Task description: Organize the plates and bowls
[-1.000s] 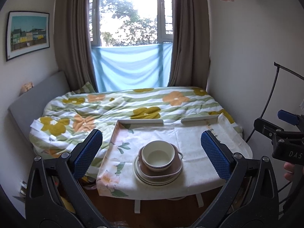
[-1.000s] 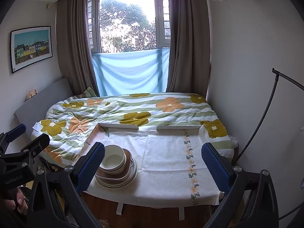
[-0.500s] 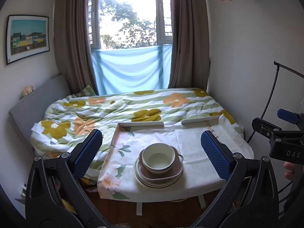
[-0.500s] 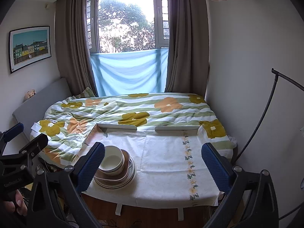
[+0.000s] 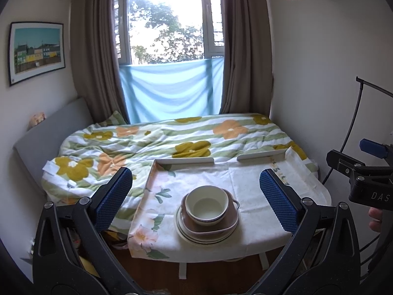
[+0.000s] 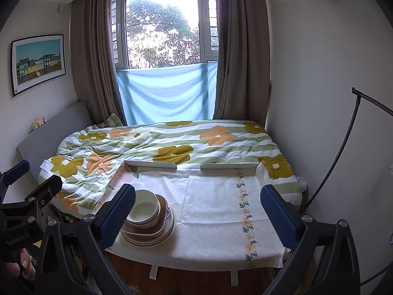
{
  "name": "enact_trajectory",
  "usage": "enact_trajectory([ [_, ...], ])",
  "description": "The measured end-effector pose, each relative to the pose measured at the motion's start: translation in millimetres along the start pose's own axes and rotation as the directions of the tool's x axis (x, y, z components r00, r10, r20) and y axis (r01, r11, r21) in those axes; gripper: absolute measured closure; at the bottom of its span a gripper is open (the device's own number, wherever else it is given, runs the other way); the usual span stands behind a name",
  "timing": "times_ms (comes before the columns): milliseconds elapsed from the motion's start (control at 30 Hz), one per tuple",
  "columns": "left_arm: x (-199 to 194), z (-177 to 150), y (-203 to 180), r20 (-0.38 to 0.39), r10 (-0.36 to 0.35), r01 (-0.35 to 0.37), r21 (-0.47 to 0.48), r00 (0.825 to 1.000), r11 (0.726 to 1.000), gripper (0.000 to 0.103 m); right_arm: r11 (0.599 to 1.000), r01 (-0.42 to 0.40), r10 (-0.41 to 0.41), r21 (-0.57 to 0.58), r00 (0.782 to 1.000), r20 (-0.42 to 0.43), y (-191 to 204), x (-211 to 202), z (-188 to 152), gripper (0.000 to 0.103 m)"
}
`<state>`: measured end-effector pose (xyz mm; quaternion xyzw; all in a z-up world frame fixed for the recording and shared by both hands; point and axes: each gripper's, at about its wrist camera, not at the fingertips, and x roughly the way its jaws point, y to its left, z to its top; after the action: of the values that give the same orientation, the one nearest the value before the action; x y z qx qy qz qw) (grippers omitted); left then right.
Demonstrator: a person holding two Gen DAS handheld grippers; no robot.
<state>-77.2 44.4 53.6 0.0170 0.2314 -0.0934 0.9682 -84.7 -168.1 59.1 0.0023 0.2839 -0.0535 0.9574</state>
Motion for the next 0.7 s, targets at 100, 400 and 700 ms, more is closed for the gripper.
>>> enact_trajectory([
  [100, 0.4, -0.4, -0.6, 0.003, 0.0, 0.0, 0.002, 1.0, 1.0, 0.0, 1.0, 0.002, -0.002, 0.001, 1.0, 0.001, -0.4, 0.6, 1.1, 0.002],
  [400, -1.1, -0.2, -3.7, 0.024, 0.011, -0.011, 0.011, 1.0, 1.0, 0.0, 1.0, 0.0, 0.0, 0.001, 1.0, 0.003, -0.6, 0.7, 0.7, 0.002],
  [700, -4.1, 1.4, -6.8, 0.041, 0.036, -0.036, 0.001, 0.999, 0.999, 0.0, 1.0, -0.003, 0.003, -0.003, 1.0, 0.002, 0.3, 3.0, 5.5, 0.002],
])
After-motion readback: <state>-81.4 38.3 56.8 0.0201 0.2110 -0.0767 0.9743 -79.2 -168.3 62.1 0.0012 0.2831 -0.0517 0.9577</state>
